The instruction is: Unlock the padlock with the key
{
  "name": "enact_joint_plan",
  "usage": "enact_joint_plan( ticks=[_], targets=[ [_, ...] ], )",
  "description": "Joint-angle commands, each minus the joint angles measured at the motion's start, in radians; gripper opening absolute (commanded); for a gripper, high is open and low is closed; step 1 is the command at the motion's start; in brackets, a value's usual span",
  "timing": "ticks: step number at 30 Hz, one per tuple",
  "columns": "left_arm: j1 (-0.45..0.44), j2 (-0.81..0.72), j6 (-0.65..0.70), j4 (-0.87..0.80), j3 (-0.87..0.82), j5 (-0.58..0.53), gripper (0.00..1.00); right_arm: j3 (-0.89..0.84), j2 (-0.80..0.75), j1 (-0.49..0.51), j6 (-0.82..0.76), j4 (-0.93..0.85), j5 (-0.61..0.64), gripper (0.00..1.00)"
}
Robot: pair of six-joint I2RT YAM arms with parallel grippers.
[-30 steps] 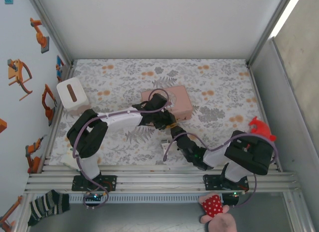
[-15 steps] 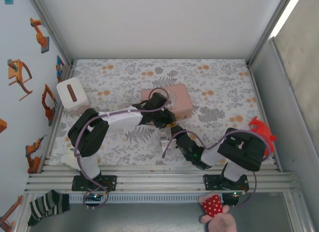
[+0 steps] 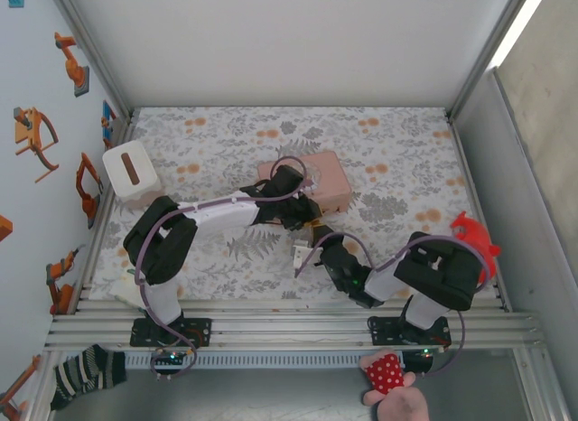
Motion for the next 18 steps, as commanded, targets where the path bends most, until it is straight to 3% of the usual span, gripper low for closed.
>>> enact_joint_plan(
  ticks=[1,5,18],
  targets=[
    [-0.005,-0.007,0.014,0.062,0.038,0.064,0.06,-0.001,-0.061,-0.018,0.2,0.018,0.071,0.0],
    [-0.004,-0.007,0.012,0.068,0.038,0.066,0.06,0.011,-0.121,-0.031,0.359,-0.082,0.05,0.0],
    [0.002,0.014,-0.012,0.087,0.056,0.085,0.06,0.048,-0.312,-0.051,0.538,-0.33,-0.032,0.0]
  ],
)
